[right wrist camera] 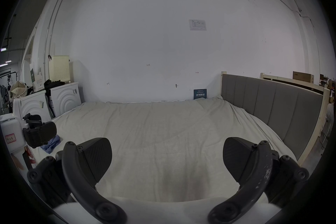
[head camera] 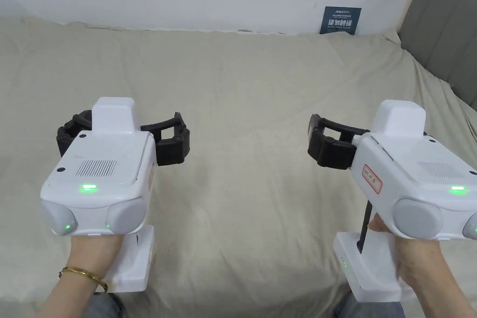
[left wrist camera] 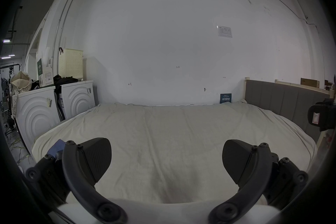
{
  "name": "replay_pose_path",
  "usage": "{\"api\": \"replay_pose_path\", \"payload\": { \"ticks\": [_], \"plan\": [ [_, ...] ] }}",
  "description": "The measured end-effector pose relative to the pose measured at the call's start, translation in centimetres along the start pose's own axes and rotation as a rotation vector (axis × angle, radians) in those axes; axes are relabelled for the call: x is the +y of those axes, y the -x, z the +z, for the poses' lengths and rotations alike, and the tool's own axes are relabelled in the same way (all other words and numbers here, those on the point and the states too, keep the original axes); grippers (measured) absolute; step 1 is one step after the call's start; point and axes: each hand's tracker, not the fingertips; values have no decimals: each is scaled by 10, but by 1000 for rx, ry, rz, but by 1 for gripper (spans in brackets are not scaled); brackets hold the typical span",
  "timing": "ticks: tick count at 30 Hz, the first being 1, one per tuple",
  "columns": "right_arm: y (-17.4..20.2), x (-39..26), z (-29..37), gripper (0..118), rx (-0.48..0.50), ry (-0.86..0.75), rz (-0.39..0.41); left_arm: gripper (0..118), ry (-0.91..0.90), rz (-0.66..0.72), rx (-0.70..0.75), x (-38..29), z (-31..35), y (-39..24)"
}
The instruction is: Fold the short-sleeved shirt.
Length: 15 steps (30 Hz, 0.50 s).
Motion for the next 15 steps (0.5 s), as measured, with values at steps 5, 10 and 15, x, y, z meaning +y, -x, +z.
{"api": "replay_pose_path", "payload": {
  "ticks": [5,10,15],
  "plan": [
    [0,1,2,118,0,-3,-1,118,0,-1,-3,0,1,0],
    [0,1,2,118,4,-6,3,118,-3,2,-1,0,2,0],
    [-1,0,1,118,3,-4,9,118,-3,2,-1,0,1,-1]
  ]
}}
